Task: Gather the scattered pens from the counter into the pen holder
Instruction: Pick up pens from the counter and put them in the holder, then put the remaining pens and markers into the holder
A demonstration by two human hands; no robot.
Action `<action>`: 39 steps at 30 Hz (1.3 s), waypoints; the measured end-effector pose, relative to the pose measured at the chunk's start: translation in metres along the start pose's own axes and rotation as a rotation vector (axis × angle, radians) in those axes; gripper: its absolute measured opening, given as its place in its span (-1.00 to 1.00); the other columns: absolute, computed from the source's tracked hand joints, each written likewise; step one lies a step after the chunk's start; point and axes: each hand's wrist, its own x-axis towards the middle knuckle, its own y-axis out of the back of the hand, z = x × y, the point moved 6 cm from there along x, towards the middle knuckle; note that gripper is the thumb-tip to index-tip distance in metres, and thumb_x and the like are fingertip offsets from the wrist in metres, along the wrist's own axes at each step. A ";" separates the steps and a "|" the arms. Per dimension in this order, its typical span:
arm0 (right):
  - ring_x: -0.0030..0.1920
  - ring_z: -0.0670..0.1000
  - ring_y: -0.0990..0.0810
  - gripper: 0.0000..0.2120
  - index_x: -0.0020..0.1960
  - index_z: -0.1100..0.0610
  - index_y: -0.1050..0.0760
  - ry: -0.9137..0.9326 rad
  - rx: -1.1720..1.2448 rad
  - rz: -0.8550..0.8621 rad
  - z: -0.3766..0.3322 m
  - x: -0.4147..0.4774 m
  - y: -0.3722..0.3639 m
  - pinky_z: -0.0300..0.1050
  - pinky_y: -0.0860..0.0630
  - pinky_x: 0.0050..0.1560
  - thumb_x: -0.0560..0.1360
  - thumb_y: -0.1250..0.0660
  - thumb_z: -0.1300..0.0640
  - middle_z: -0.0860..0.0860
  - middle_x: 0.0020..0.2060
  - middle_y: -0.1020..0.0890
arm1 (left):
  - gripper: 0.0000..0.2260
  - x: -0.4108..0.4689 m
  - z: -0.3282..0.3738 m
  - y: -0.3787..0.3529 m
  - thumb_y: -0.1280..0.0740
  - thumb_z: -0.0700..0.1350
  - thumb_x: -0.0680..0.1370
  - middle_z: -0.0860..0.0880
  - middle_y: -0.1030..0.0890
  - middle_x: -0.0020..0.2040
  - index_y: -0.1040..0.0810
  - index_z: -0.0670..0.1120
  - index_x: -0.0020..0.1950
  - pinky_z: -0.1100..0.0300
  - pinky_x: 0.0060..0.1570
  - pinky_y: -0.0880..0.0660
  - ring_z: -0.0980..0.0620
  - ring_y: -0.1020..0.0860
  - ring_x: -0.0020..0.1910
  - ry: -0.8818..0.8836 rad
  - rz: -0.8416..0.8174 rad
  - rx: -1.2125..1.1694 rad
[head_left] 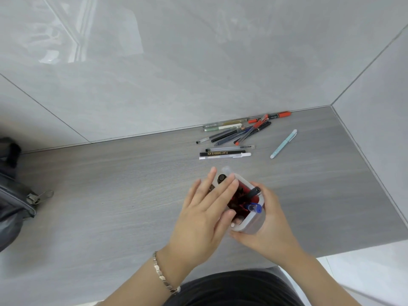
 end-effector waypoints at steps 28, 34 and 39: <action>0.22 0.19 -0.38 -0.72 0.24 0.24 -0.36 0.112 -1.230 -0.298 0.051 0.174 -0.023 0.03 -0.34 0.18 0.55 -0.13 0.25 0.17 0.22 -0.44 | -0.45 -0.015 -0.099 0.010 -0.55 -0.19 0.24 0.03 -0.53 0.03 -0.34 0.10 0.07 0.57 -0.27 -0.41 0.19 -0.50 0.00 0.760 0.214 -0.527; 0.09 0.26 -0.50 -0.77 0.18 0.26 -0.29 -0.132 -1.142 -0.400 0.057 0.139 -0.011 0.04 -0.37 -0.13 0.54 -0.07 0.31 0.22 0.15 -0.44 | -0.13 -0.012 -0.100 0.005 -0.57 -0.11 0.24 0.09 -0.33 0.28 -0.10 0.07 0.37 0.67 -0.01 -0.27 0.20 -0.35 0.24 0.741 0.266 -0.397; -0.18 0.19 -0.51 -0.78 0.14 0.18 -0.37 -0.215 -0.702 -0.405 0.030 0.095 0.016 -0.02 -0.40 -0.18 0.60 -0.04 0.13 0.09 -0.25 -0.50 | -0.10 0.011 -0.086 0.015 -0.43 0.18 0.21 -0.17 -0.25 0.42 -0.02 0.10 0.42 0.06 0.31 -0.27 -0.07 -0.25 0.39 0.528 0.319 -0.052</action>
